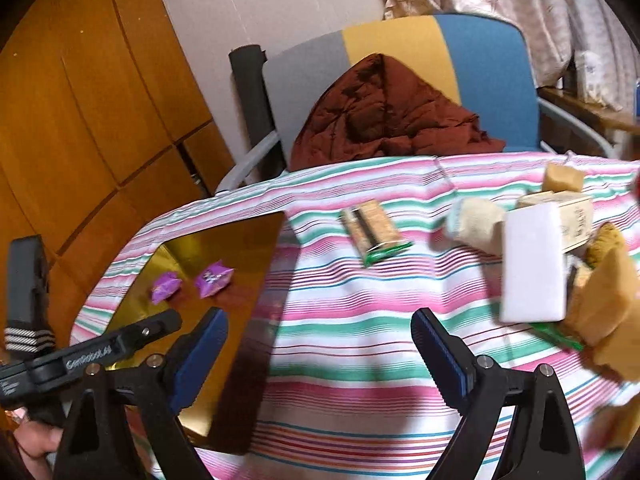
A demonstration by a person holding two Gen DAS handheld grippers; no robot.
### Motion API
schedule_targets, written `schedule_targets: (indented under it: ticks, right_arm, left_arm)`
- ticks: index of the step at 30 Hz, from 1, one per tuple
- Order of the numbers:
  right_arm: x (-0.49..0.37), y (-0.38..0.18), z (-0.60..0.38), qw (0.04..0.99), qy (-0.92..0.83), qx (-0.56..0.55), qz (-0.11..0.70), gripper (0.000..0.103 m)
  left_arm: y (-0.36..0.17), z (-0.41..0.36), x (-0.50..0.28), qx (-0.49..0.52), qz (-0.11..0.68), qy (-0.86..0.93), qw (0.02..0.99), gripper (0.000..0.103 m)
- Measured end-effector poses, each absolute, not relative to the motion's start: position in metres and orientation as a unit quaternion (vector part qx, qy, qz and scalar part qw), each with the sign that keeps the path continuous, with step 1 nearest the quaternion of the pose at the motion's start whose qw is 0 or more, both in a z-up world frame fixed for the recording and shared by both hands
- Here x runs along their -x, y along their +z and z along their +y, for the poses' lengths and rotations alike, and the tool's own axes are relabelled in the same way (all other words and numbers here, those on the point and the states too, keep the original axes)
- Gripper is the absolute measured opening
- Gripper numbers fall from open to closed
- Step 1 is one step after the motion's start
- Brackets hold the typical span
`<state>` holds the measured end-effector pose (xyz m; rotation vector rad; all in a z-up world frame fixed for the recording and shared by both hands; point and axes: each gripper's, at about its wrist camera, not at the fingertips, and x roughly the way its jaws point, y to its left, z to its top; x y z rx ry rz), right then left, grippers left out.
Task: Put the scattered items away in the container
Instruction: 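Lift both open tools out of the tin toward the items, then grasp a cracker packet with the left tool while the right grasps the white block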
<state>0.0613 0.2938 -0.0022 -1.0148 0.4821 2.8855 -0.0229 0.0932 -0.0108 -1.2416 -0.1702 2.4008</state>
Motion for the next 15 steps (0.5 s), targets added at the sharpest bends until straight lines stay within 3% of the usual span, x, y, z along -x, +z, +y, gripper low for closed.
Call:
schedule_targets:
  ticks: [8,15]
  right_arm:
    - [-0.069,0.008,0.35,0.167,0.927,0.322,0.096,0.093]
    - [-0.044,-0.015,0.408,0.222,0.898,0.363,0.11,0.092]
  left_arm:
    - [0.01,0.134,-0.002,0.413,-0.023,0.874,0.255,0.052]
    - [0.011,0.17,-0.011,0.419,0.002,0.866,0.272,0.052]
